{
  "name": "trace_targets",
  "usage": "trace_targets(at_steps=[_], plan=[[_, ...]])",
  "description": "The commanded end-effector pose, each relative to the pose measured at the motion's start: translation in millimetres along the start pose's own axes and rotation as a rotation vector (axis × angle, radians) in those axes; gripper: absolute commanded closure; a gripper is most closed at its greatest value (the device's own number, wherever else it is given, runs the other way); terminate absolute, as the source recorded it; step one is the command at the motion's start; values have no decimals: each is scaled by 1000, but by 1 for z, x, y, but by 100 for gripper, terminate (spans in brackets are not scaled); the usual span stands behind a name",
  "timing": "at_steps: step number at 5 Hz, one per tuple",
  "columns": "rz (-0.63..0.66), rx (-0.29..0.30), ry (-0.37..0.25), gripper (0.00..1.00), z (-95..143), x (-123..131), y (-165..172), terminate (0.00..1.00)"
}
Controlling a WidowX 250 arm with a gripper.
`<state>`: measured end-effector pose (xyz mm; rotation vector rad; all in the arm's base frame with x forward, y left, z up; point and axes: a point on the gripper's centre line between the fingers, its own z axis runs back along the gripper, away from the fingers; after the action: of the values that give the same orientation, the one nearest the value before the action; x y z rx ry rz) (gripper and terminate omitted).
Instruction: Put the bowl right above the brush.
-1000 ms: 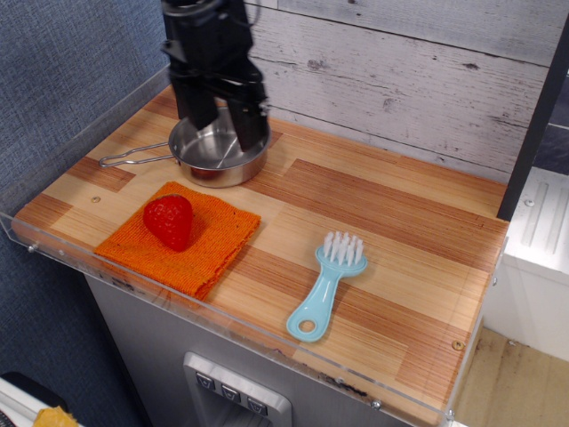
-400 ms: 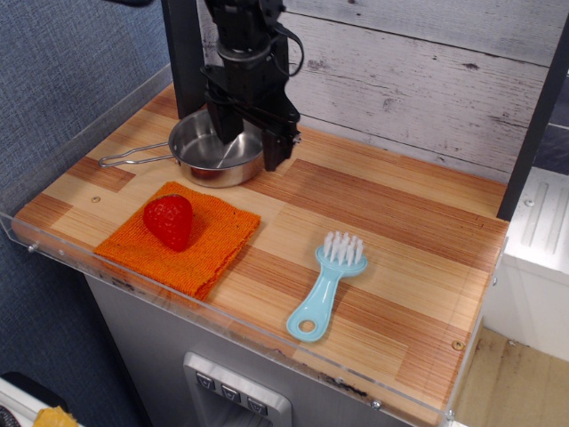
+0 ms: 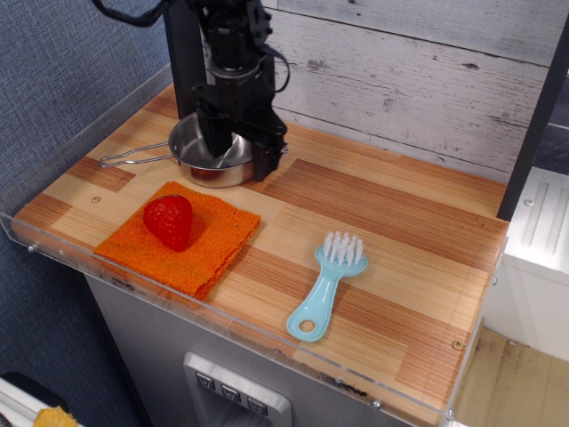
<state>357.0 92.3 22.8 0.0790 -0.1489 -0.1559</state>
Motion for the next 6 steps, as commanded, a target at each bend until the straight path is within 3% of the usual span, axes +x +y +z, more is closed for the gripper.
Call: trace_targets(at_steps=[1,4,5,6], plan=[[17,-6,-38,100,11,6,12,0],[98,-38,-156,100,71,-6,48,0],[47,-11,-186,100,96,-2,43,0],[-15,-68,-212,100,116,1,7,0]])
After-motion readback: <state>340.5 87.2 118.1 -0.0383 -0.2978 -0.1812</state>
